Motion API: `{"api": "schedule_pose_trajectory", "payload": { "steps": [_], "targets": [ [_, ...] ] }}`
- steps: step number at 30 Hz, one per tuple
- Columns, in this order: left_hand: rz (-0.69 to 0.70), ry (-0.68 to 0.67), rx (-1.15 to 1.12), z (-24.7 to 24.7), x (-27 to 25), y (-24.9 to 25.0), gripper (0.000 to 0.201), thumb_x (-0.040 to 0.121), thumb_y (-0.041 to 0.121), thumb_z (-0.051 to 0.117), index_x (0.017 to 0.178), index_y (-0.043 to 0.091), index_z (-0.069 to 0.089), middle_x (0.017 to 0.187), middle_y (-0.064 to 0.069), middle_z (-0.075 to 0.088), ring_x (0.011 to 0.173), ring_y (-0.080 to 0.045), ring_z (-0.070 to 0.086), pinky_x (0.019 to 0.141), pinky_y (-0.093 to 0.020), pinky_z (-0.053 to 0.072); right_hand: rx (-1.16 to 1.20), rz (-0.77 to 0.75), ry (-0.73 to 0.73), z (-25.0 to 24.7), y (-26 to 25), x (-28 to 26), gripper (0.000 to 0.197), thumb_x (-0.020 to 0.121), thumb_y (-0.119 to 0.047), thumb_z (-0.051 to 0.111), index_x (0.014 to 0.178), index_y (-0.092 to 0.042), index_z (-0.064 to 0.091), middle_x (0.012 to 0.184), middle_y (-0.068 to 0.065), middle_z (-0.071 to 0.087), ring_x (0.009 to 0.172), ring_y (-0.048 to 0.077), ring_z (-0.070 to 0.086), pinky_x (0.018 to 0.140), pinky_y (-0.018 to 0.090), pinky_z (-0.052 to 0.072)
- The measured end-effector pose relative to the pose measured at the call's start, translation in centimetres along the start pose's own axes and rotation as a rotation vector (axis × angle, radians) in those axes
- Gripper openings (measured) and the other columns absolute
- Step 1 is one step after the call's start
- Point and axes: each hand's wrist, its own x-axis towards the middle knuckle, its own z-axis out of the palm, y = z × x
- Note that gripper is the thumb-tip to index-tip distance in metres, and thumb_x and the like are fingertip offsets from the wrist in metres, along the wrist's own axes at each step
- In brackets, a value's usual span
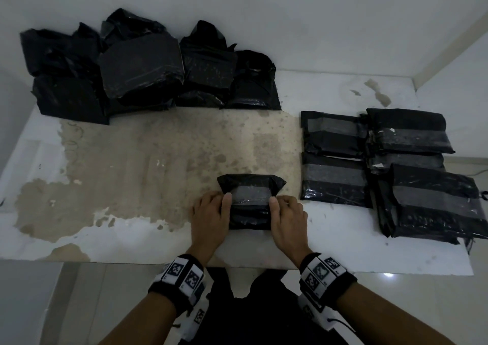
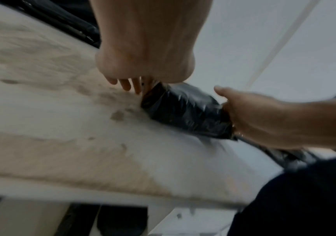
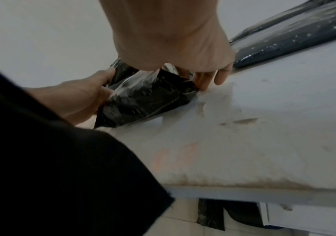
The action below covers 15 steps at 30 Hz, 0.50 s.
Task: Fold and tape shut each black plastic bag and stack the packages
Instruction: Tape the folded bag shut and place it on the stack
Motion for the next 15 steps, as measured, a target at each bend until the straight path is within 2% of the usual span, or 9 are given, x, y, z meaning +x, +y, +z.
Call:
{"api": "schedule_pose_trajectory", "payload": {
  "steps": [2,3,6,8,11,13,15],
  "targets": [
    [-0.126,-0.013,-0.122,0.6,1.3,0.5,0.088,0.087,0.087,0.007,0.092,0.021,0.065,0.108,-0.006,0.064,0.100,-0.029,0.058,0.097,-0.051,0.045,0.110,0.019,0.017,-0.1,-0.1,0.5,0.075,0.094,-0.068,0.015,0.104,-0.014,0.067,0.112,0.005,0.061,0.107,0.027,0.053,0.093,0.041,0.039],
    [-0.175,-0.025,-0.180,0.8,1.8,0.9,0.084,0.085,0.089,0.014,0.091,0.021,0.062,0.101,-0.005,0.065,0.095,-0.027,0.061,0.093,-0.052,0.050,0.153,0.023,0.014,-0.1,-0.2,0.7,0.072,0.093,-0.070,0.019,0.101,-0.014,0.064,0.108,0.005,0.061,0.105,0.027,0.053,0.091,0.039,0.039],
    [-0.227,-0.019,-0.298,0.9,2.1,3.1,0.079,0.077,0.091,0.037,0.110,0.021,0.055,0.105,0.002,0.065,0.097,-0.019,0.065,0.088,-0.047,0.055,0.247,0.040,-0.023,0.0,-1.0,1.1,0.054,0.092,-0.072,0.038,0.101,-0.020,0.053,0.102,0.001,0.059,0.099,0.023,0.054,0.088,0.042,0.045],
    [-0.200,-0.021,-0.300,0.9,1.7,4.7,0.080,0.072,0.091,0.044,0.115,0.024,0.045,0.109,0.003,0.064,0.098,-0.019,0.065,0.088,-0.047,0.055,0.304,0.046,-0.024,-0.1,-1.7,1.2,0.053,0.088,-0.076,0.045,0.105,-0.026,0.047,0.103,-0.003,0.062,0.095,0.020,0.059,0.085,0.044,0.050],
    [-0.118,-0.069,-0.314,0.9,1.6,5.4,0.084,0.077,0.089,0.039,0.125,0.020,0.043,0.117,0.001,0.064,0.102,-0.019,0.066,0.087,-0.044,0.055,0.313,0.043,0.010,-0.4,-2.1,1.6,0.059,0.084,-0.079,0.044,0.110,-0.027,0.045,0.107,-0.004,0.062,0.095,0.018,0.061,0.081,0.040,0.051],
    [-0.049,-0.139,-0.343,0.7,1.8,5.2,0.084,0.084,0.083,0.037,0.137,0.019,0.043,0.125,0.003,0.061,0.110,-0.016,0.062,0.093,-0.036,0.053,0.297,0.030,0.014,-0.7,-1.7,1.8,0.055,0.088,-0.075,0.040,0.109,-0.025,0.045,0.105,-0.003,0.062,0.095,0.019,0.059,0.081,0.041,0.050],
    [0.008,-0.217,-0.372,0.4,1.9,4.8,0.075,0.091,0.076,0.037,0.143,0.022,0.041,0.131,0.004,0.058,0.117,-0.012,0.059,0.098,-0.031,0.049,0.346,0.028,-0.013,-0.9,-1.1,2.0,0.045,0.096,-0.068,0.035,0.103,-0.025,0.045,0.098,-0.003,0.062,0.092,0.019,0.060,0.083,0.046,0.051]
  ]
}}
